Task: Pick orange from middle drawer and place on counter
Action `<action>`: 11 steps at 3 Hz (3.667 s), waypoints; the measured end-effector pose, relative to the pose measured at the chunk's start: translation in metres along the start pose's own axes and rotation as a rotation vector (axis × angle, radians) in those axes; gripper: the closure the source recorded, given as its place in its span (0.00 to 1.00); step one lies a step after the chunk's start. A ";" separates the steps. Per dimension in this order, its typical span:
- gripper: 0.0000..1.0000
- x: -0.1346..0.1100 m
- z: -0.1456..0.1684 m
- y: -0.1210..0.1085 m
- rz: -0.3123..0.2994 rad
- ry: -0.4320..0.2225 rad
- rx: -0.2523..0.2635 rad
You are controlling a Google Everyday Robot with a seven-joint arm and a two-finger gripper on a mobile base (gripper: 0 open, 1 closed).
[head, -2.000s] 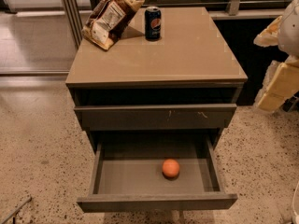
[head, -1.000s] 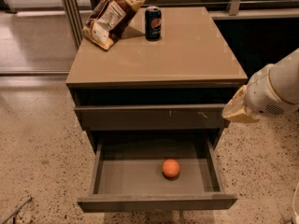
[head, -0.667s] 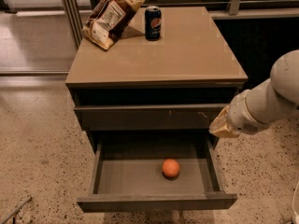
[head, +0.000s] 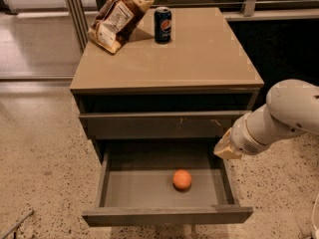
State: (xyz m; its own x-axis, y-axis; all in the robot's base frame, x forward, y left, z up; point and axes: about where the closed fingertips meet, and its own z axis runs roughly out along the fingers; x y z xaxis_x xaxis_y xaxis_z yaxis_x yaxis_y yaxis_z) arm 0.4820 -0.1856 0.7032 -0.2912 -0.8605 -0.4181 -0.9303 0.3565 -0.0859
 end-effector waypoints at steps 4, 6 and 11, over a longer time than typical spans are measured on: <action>1.00 0.072 0.262 -0.020 0.014 -0.089 -0.008; 0.81 0.072 0.261 -0.018 0.011 -0.107 -0.003; 0.22 0.060 0.289 -0.034 0.014 -0.236 -0.014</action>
Offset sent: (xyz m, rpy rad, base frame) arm 0.0331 0.0051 -0.1895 0.0126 -0.0622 0.0524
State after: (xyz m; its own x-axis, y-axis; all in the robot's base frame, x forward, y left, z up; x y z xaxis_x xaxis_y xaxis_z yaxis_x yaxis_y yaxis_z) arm 0.5609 -0.1438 0.4196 -0.2453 -0.7460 -0.6191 -0.9301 0.3611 -0.0666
